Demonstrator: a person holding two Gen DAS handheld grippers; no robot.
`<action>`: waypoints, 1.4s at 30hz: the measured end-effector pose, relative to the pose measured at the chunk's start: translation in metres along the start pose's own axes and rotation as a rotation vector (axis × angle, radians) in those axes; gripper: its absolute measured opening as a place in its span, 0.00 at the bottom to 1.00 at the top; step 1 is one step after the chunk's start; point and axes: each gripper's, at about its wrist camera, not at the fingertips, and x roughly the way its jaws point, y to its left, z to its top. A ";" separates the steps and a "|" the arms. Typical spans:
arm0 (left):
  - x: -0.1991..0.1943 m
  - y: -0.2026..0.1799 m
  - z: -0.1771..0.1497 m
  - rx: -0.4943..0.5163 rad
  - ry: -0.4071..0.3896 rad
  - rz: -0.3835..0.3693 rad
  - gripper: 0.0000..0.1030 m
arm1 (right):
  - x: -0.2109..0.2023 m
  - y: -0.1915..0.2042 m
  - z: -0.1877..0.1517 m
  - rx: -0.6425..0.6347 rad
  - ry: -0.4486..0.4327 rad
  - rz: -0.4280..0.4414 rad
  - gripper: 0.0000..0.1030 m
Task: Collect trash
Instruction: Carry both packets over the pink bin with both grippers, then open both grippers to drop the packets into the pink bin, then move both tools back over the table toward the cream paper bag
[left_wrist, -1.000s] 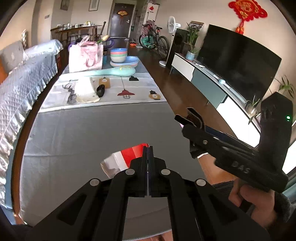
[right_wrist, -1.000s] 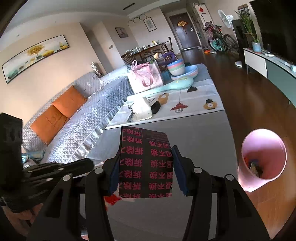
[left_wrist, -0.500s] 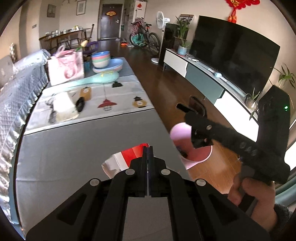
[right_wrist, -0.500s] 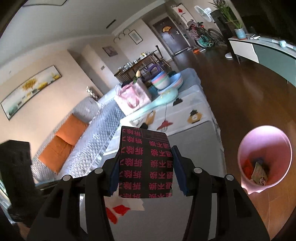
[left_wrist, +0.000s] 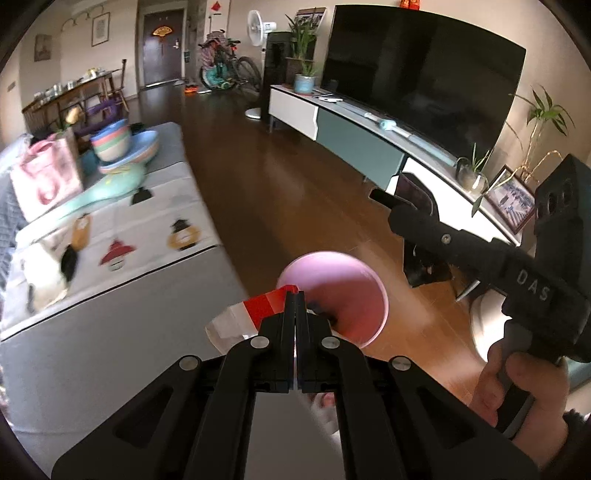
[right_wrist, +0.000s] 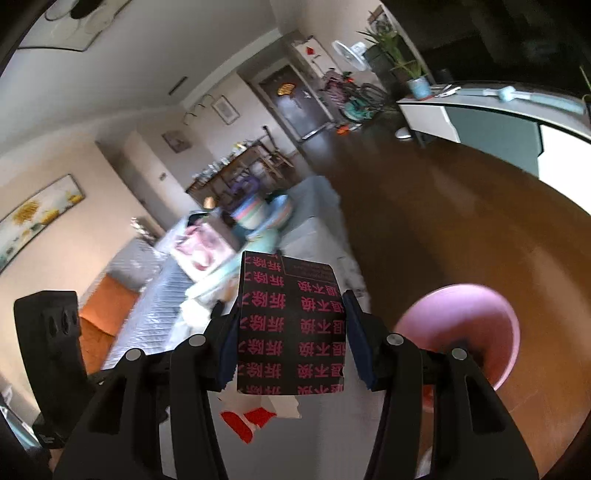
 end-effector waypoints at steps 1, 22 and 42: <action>0.008 -0.001 0.003 -0.024 0.010 -0.028 0.00 | 0.004 -0.009 0.003 0.011 0.008 -0.024 0.49; 0.149 -0.018 0.024 -0.125 0.137 -0.007 0.34 | 0.082 -0.116 0.002 0.221 0.249 -0.211 0.85; -0.068 0.121 -0.047 -0.207 -0.061 0.203 0.68 | 0.070 0.054 -0.032 -0.030 0.158 -0.038 0.90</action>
